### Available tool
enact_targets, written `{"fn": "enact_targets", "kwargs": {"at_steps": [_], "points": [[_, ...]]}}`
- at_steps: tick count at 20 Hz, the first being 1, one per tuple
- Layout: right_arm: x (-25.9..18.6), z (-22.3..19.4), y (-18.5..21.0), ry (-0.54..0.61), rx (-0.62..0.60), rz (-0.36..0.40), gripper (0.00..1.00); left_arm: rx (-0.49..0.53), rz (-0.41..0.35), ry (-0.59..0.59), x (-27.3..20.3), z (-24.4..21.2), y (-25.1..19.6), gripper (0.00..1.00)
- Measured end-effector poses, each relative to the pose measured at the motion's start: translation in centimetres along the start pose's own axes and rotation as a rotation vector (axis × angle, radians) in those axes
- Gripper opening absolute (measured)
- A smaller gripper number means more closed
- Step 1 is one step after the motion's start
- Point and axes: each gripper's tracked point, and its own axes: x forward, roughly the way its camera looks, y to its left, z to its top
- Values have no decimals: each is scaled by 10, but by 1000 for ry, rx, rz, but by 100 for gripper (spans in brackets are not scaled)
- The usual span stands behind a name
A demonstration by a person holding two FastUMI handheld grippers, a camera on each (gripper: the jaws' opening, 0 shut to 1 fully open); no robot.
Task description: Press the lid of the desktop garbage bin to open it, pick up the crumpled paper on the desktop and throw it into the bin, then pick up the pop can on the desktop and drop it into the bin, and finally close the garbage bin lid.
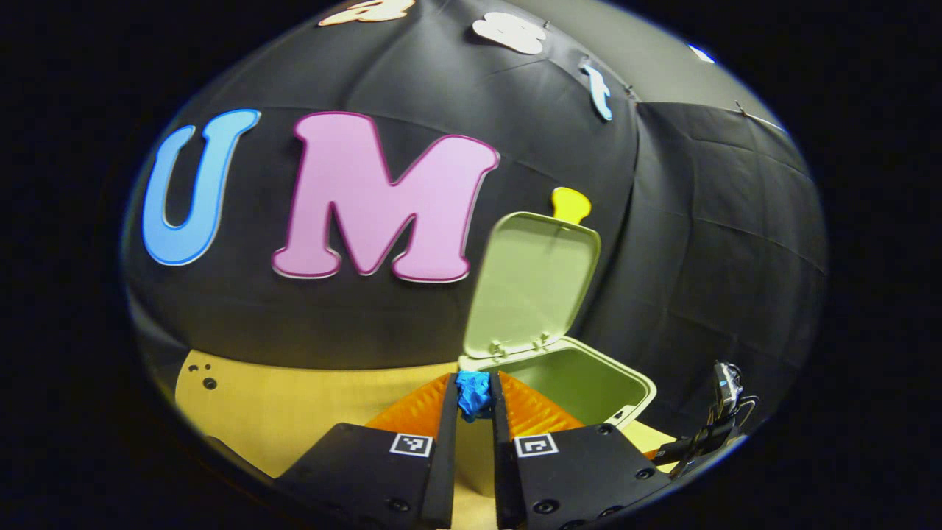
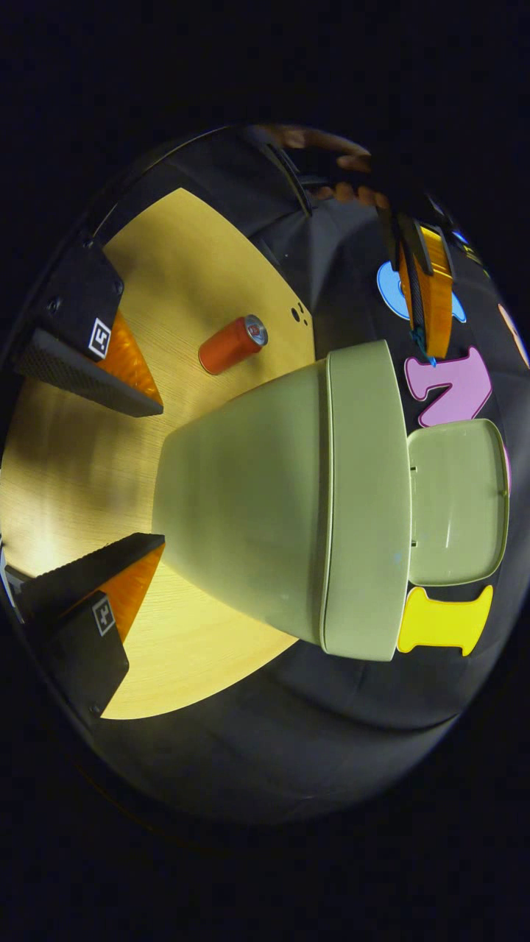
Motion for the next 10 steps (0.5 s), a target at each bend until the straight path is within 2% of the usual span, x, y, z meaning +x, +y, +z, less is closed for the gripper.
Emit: {"fn": "enact_targets", "kwargs": {"at_steps": [4, 10], "points": [[-1, -2, -15, -5, 19, -29, 100, -11, -92, 19, 23, -10, -34, 26], [-7, -6, -23, -12, 52, -57, 99, -12, -156, 67, 37, -25, -56, 25]]}}
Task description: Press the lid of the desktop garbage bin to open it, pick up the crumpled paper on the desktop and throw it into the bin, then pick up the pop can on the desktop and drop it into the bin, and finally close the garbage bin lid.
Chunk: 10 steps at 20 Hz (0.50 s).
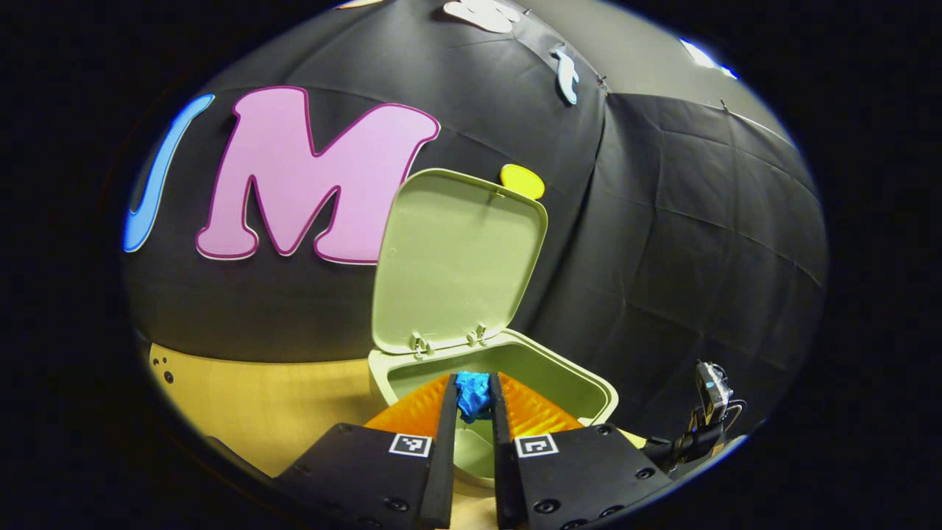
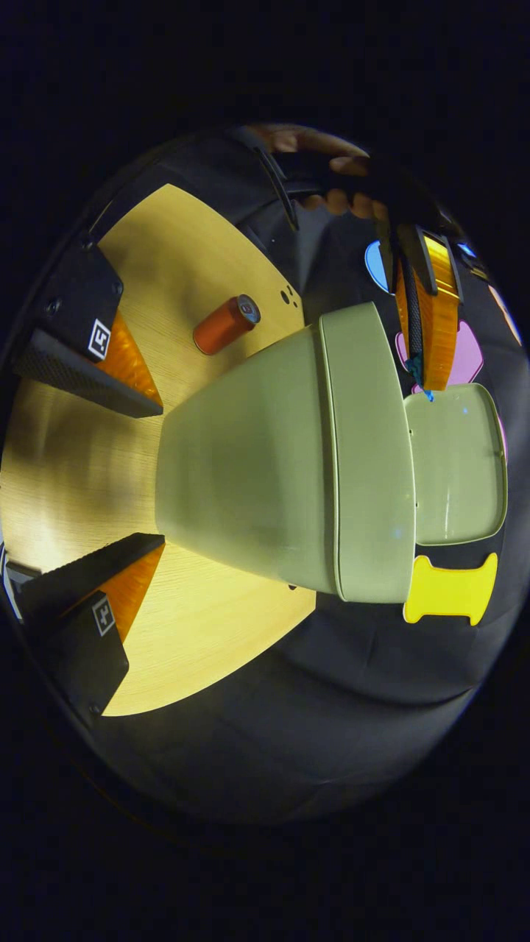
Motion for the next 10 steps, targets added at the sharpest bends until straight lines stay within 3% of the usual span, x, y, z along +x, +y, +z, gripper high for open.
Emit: {"fn": "enact_targets", "kwargs": {"at_steps": [4, 6, 8, 9, 10], "points": [[4, -3, 2, 2, -3, 0, 99, 2, -20, 1, 1, -2, -4, 30], [2, 0, 2, -2, -2, -4, 99, 20, 2, -3, 1, -1, -1, 39], [3, 4, 4, -11, 7, -3, 99, 32, 15, -8, 0, -2, 1, 55], [4, 4, 5, -12, 11, 1, 99, 31, 22, -12, 0, 0, 2, 75], [5, 4, 7, -12, 10, 5, 99, 28, 39, -22, -2, 2, 4, 80]]}}
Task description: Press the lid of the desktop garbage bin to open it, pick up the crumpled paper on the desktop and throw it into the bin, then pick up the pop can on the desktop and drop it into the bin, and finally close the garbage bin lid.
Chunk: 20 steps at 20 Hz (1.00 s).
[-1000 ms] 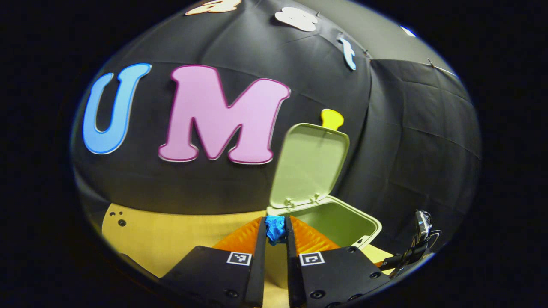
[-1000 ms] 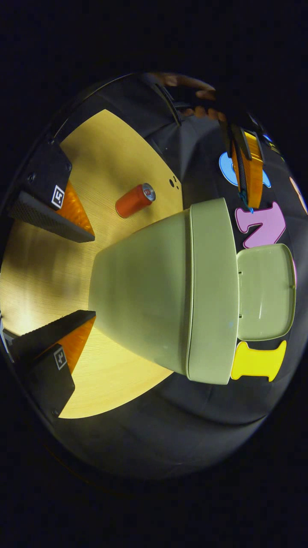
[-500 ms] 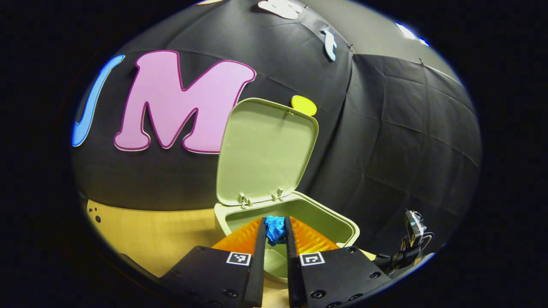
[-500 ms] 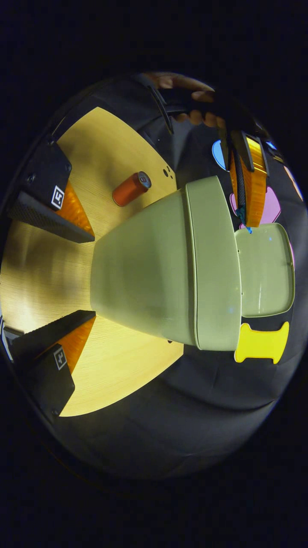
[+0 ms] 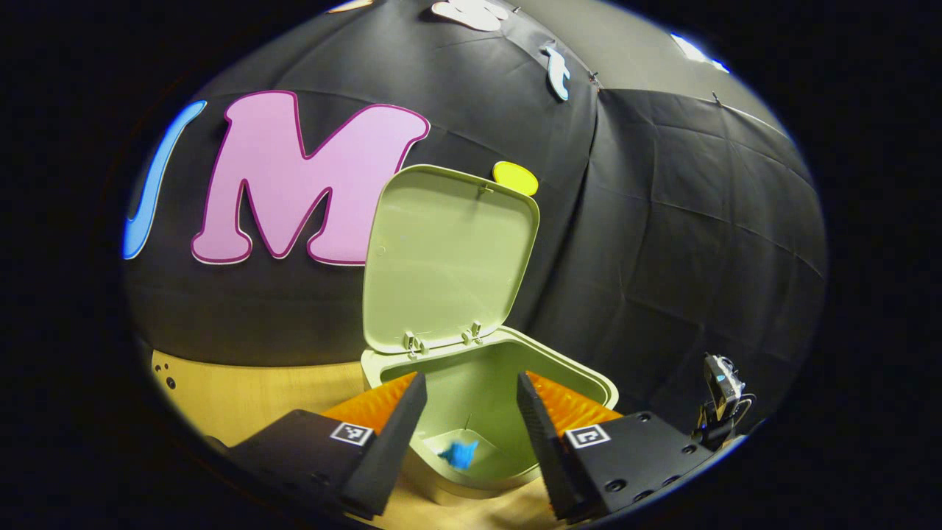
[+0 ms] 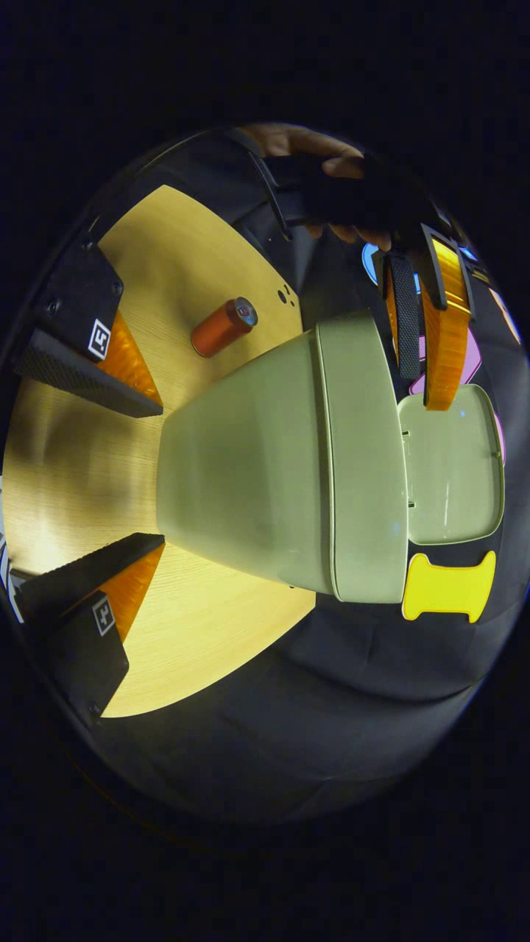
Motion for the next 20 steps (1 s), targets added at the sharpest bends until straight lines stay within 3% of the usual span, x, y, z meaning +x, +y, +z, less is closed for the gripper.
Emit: {"fn": "enact_targets", "kwargs": {"at_steps": [1, 2, 8, 18, 20], "points": [[0, -1, 2, -1, -5, 4, 99, -3, 18, -11, -1, 1, 3, 92], [-1, -1, 4, -1, -14, 7, 99, -7, 35, -24, -8, 5, 6, 95], [-7, -7, 27, 1, -46, 39, 99, -12, 180, -63, -56, 4, 52, 96], [-15, -14, 86, -4, -97, 100, 99, -50, 479, 29, -192, -62, 141, 96], [-13, -15, 101, -7, -102, 109, 99, -58, 501, 57, -222, -82, 150, 96]]}}
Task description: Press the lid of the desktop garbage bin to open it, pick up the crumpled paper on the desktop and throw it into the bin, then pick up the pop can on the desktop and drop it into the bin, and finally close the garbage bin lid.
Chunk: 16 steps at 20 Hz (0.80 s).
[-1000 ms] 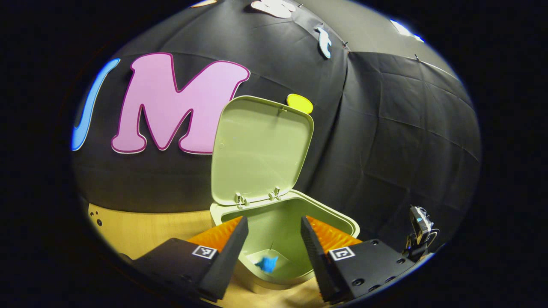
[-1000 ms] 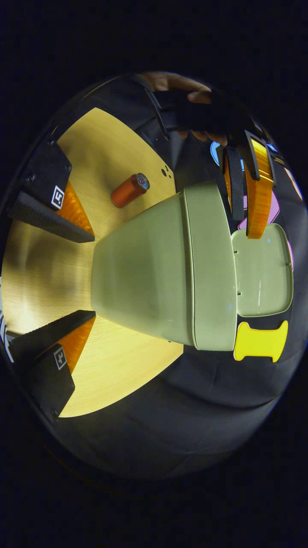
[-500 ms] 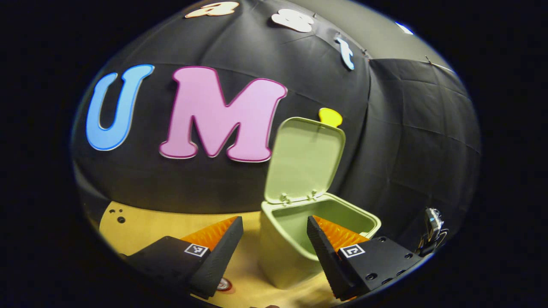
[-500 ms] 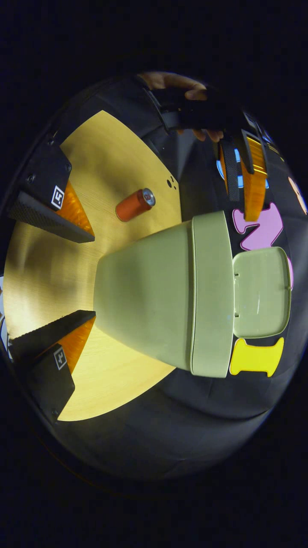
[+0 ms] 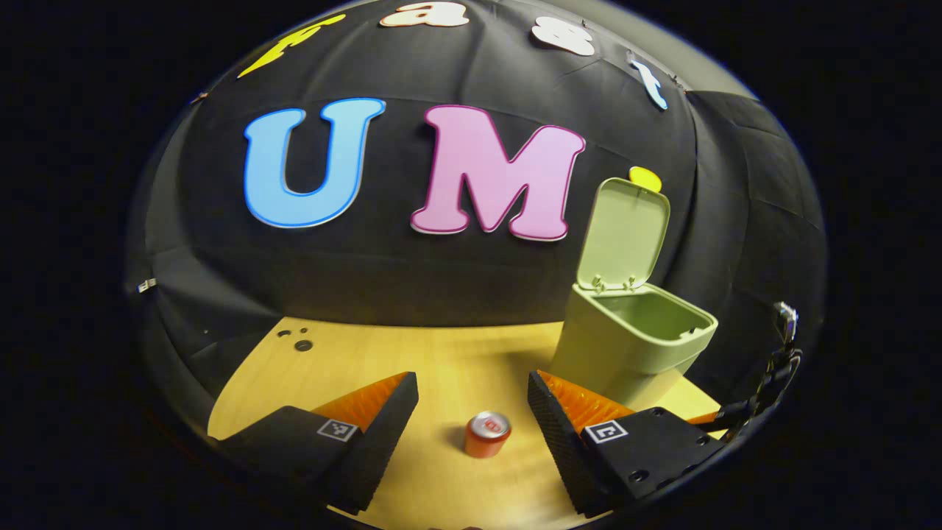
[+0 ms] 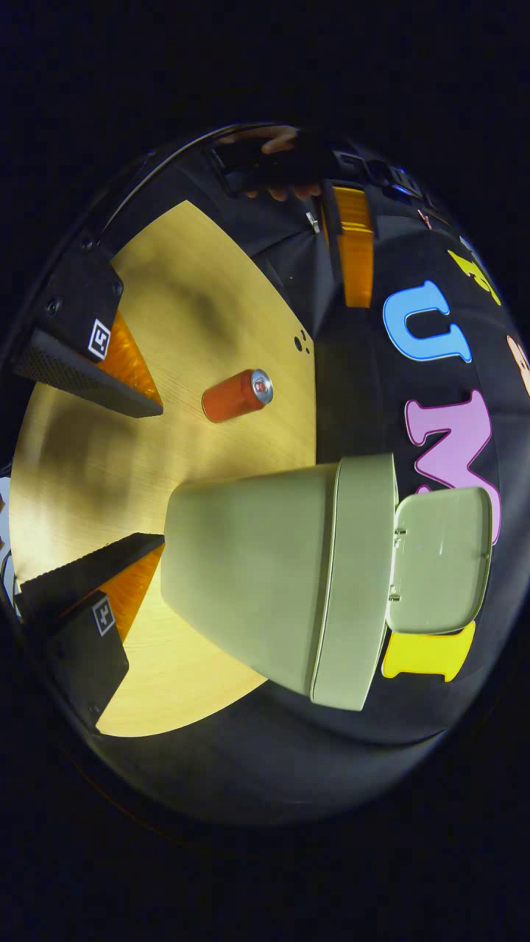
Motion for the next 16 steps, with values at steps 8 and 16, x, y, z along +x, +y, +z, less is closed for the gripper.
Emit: {"fn": "enact_targets", "kwargs": {"at_steps": [8, 16], "points": [[27, 2, 67, 7, -51, 67, 99, -38, 148, 68, -77, -51, 80, 96], [85, 16, 110, 21, -64, 104, 99, -116, 289, 151, -152, -114, 136, 96]]}}
